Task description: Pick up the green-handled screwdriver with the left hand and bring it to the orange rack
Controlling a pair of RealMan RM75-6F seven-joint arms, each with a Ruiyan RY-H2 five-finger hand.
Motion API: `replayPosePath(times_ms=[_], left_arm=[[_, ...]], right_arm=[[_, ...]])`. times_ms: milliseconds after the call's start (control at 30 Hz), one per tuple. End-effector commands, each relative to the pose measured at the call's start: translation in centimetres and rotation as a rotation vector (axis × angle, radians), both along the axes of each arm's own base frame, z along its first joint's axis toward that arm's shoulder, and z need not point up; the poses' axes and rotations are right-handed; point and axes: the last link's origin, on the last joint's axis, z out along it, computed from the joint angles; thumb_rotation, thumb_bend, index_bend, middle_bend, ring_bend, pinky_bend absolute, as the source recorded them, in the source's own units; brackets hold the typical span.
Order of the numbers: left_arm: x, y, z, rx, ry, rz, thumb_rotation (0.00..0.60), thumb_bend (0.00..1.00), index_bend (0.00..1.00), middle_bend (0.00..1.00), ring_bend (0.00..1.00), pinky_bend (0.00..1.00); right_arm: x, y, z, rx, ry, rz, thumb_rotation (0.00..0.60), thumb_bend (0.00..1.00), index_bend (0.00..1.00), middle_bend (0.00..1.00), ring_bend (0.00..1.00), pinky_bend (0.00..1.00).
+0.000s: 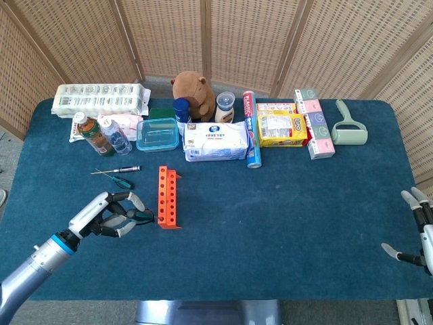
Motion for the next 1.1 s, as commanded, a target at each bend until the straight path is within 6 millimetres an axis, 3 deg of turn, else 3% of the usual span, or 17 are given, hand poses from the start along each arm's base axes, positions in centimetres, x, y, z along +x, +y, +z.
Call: replayPosePath(times_ms=[33, 433, 733, 900, 1100], left_arm=[[0.5, 0.2, -0.1, -0.006, 0.013, -0.004, 0.600, 0.41, 0.56, 1.00, 0.96, 0.95], [0.7, 0.9, -0.5, -0.005, 0.067, 0.029, 0.600, 0.42, 0.56, 1.00, 0.96, 0.95], [1.7, 2.0, -1.8, -0.032, 0.114, 0.032, 0.600, 0.42, 0.55, 1.00, 0.96, 0.95], [2.2, 2.1, -1.8, -0.026, 0.127, 0.028, 0.600, 0.42, 0.45, 1.00, 0.96, 0.95], [2.7, 1.7, -1.6, -0.023, 0.137, 0.020, 0.600, 0.41, 0.24, 1.00, 0.96, 0.95]], right_arm=[[0.0, 0.0, 0.0, -0.001, 0.000, 0.000, 0.600, 0.03, 0.06, 0.00, 0.00, 0.00], [-0.1, 0.0, 0.1, 0.001, -0.004, -0.001, 0.600, 0.03, 0.06, 0.00, 0.00, 0.00], [0.0, 0.0, 0.0, 0.002, 0.001, -0.003, 0.600, 0.03, 0.06, 0.00, 0.00, 0.00], [-0.1, -0.1, 0.0, 0.004, -0.001, -0.007, 0.600, 0.03, 0.06, 0.00, 0.00, 0.00], [-0.1, 0.0, 0.1, 0.002, -0.006, -0.007, 0.600, 0.03, 0.06, 0.00, 0.00, 0.00]])
